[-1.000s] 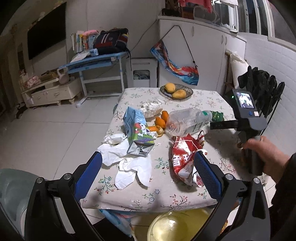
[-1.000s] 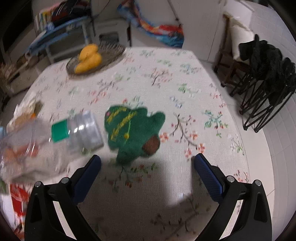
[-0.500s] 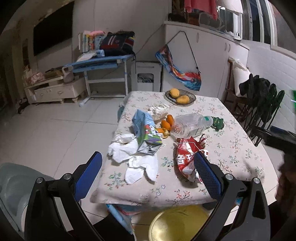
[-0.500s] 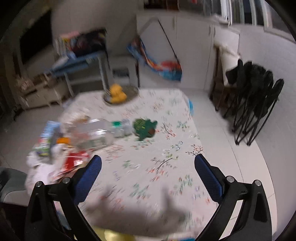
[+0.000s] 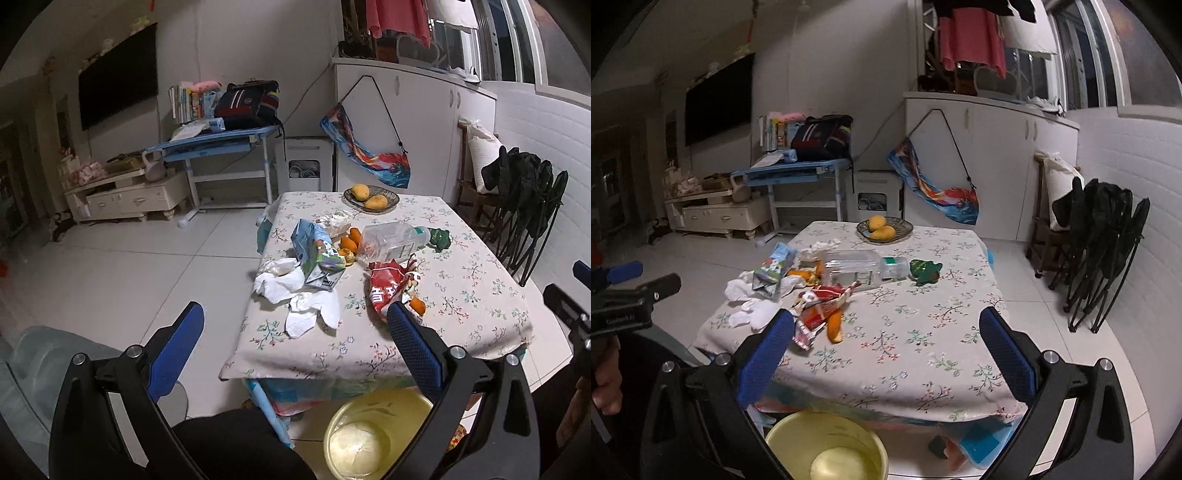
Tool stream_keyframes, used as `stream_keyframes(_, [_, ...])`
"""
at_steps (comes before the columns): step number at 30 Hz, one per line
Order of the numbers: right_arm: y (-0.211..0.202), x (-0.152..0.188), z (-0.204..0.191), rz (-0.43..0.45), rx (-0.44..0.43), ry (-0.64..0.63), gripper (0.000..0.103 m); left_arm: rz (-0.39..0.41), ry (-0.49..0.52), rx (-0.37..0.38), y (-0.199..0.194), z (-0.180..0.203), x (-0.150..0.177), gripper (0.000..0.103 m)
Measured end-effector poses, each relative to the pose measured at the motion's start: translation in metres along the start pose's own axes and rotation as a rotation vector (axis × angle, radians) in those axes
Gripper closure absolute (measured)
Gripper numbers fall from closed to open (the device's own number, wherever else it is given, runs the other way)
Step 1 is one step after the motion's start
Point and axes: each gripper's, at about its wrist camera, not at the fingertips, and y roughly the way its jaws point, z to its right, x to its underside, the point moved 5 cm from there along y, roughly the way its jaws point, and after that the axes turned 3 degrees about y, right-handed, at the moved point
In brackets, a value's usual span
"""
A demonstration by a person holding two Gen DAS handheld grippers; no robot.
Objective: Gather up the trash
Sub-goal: 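Move both tools toward the red snack wrapper and milk carton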
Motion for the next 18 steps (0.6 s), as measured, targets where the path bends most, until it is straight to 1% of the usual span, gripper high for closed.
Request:
stream_keyframes(4, [-0.006,0.007,-0.005,0.019,-0.023,0.022,0.007,0.01,0.006,-0.005,-0.004,-0.002,0.005,0.007])
stream_keyframes(7, [-0.001,0.01,0.0,0.005,-0.023,0.057,0.007,0.014,0.023,-0.002,-0.005,0.001,0.006,0.007])
stream_keyframes(10, [0.001,0.012,0.004,0.001,-0.011,0.074,0.007,0.012,0.019,0.006,-0.003,0.002,0.006,0.007])
stream_keyframes(18, [-0.002,0.014,0.0,0.008,-0.002,0.035,0.007,-0.001,0.009,0.026,-0.001,0.002,0.006,0.007])
